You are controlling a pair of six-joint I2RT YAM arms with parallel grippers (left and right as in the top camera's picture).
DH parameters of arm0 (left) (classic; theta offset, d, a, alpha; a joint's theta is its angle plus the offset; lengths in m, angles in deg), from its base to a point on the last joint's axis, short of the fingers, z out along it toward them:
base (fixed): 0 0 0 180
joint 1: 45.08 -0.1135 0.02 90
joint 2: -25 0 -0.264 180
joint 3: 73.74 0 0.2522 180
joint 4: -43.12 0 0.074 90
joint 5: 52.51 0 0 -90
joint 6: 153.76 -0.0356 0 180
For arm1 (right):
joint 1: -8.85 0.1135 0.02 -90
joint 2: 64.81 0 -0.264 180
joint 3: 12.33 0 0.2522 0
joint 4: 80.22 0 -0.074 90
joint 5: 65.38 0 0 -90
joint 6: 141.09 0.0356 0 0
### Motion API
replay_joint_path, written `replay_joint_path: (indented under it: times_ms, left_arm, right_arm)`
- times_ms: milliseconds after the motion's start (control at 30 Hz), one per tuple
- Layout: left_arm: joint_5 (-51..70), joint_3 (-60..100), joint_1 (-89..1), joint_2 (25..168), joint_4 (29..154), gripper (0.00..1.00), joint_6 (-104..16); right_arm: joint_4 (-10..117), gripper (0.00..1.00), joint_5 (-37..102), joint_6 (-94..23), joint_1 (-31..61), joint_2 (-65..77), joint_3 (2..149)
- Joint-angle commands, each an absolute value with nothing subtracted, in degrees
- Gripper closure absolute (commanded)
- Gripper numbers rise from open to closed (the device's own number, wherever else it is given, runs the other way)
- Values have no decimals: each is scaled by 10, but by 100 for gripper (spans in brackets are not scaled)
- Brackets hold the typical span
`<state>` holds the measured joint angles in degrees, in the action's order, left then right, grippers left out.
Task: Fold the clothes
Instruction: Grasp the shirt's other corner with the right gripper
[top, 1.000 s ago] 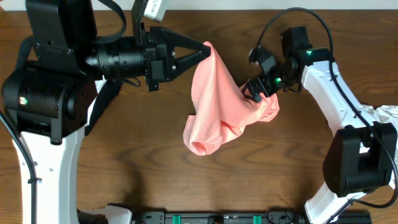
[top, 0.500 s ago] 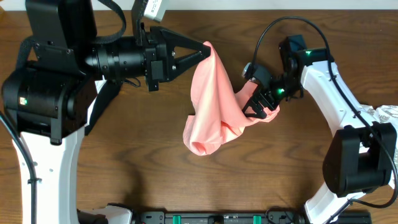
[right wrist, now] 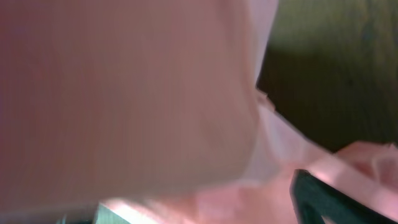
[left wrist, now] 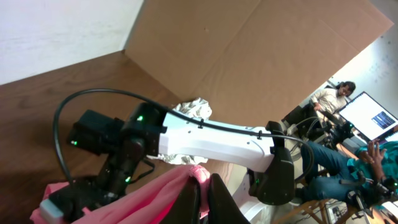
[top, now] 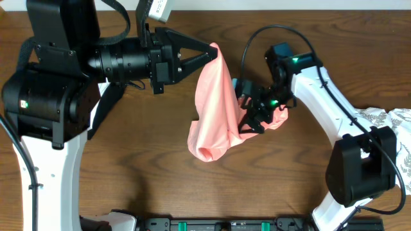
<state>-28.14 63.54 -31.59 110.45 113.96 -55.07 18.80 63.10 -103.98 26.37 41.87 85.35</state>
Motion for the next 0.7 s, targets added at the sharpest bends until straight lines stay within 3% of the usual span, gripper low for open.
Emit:
replay_joint_path:
  times_ms: [0, 67, 133, 400, 667]
  left_arm:
    - [-289, 646, -318, 1102, 1139, 94, -563]
    - [-289, 646, -318, 1102, 1139, 94, -563]
    - [-289, 646, -318, 1102, 1139, 94, -563]
    - [-281, 646, -318, 1102, 1139, 94, -563]
    - [-73, 644, -318, 1105, 1223, 94, -628]
  right_arm:
    - [212, 35, 645, -1056, 281, 420, 860]
    - [237, 84, 642, -1053, 285, 420, 860]
    - [257, 98, 632, -1027, 286, 420, 860]
    - [320, 99, 430, -826, 262, 405, 878]
    - [298, 99, 322, -723, 225, 300, 1000]
